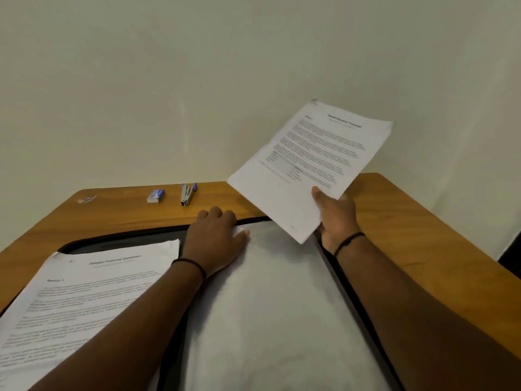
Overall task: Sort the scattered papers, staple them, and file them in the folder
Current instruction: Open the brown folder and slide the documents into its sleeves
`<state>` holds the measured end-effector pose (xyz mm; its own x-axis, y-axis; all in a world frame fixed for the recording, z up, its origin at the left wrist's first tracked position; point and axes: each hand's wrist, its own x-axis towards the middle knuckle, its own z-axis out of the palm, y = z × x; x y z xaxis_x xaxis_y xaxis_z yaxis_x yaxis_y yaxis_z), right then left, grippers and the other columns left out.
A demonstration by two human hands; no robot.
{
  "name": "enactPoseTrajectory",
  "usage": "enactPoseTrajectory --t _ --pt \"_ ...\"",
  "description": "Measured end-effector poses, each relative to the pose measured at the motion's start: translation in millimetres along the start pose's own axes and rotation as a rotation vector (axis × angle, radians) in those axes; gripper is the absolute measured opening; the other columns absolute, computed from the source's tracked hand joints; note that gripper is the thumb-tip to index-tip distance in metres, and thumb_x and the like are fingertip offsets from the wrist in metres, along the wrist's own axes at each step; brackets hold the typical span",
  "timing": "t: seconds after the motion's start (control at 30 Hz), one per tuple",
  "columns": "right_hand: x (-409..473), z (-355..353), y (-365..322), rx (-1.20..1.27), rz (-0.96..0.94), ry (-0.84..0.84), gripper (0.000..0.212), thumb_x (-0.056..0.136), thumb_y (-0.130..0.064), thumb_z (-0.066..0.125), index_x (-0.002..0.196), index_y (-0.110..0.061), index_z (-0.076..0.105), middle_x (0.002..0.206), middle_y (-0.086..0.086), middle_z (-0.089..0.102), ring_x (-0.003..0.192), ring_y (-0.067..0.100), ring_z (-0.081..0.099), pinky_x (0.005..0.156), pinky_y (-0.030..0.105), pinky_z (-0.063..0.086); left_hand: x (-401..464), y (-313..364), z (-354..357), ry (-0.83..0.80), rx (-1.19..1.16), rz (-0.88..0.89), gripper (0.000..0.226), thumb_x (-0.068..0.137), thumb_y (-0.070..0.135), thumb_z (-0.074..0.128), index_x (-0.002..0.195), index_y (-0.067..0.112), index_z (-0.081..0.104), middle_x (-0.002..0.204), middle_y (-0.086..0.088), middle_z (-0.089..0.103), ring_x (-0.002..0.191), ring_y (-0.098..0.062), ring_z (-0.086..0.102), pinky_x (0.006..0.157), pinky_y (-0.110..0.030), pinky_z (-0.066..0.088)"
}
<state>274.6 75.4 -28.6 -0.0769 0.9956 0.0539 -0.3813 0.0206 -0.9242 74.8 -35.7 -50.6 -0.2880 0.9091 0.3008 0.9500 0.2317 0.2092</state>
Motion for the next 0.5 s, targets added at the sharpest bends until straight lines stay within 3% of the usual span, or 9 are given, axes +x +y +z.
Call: enactPoseTrajectory --t 0.1,0.2,0.3,0.4,0.5 --pt "-7.9 1.9 -2.8 -0.026 0.015 -0.032 0.022 0.096 -0.009 0.064 0.116 -0.018 0.066 0.115 0.001 0.072 0.100 0.017 0.071 0.084 0.036 0.060 -11.7 10.4 -0.4 -0.014 -0.025 0.027 0.069 0.070 0.073 0.022 0.102 0.025 0.061 0.097 0.001 0.055 0.098 -0.025 0.048 0.081 -0.038 0.046" --pt "-16.1 5.3 -8.5 -0.079 0.013 -0.046 0.021 0.096 -0.010 0.064 0.114 -0.018 0.067 0.112 -0.001 0.072 0.099 0.016 0.070 0.081 0.033 0.060 -25.9 18.1 -10.0 -0.012 -0.064 0.058 0.066 0.072 0.070 0.025 0.104 0.027 0.063 0.097 0.002 0.056 0.097 -0.024 0.048 0.081 -0.039 0.047" --pt "-29.1 8.9 -11.8 -0.128 0.014 -0.061 0.021 0.096 -0.010 0.063 0.115 -0.017 0.067 0.106 -0.005 0.072 0.093 0.011 0.070 0.067 0.025 0.059 -50.0 19.9 -14.5 0.005 -0.094 0.102 0.059 0.074 0.069 0.032 0.102 0.027 0.064 0.092 0.002 0.054 0.092 -0.023 0.047 0.078 -0.038 0.047" --pt "-36.5 8.7 -15.2 -0.151 0.015 -0.066 0.017 0.096 -0.011 0.063 0.110 -0.020 0.067 0.104 -0.005 0.072 0.091 0.010 0.070 0.069 0.026 0.059 -61.4 21.8 -18.6 -0.009 -0.173 0.110 0.041 0.082 0.062 0.052 0.100 0.027 0.065 0.091 0.004 0.053 0.092 -0.020 0.046 0.077 -0.037 0.046" --pt "-39.8 5.6 -14.9 -0.150 0.001 -0.075 0.019 0.096 -0.010 0.063 0.111 -0.020 0.067 0.106 -0.005 0.072 0.094 0.011 0.070 0.076 0.029 0.059 -55.4 24.4 -25.9 0.011 -0.292 0.090 0.013 0.087 0.037 0.069 0.088 0.025 0.071 0.087 0.006 0.057 0.091 -0.016 0.052 0.075 -0.035 0.048"
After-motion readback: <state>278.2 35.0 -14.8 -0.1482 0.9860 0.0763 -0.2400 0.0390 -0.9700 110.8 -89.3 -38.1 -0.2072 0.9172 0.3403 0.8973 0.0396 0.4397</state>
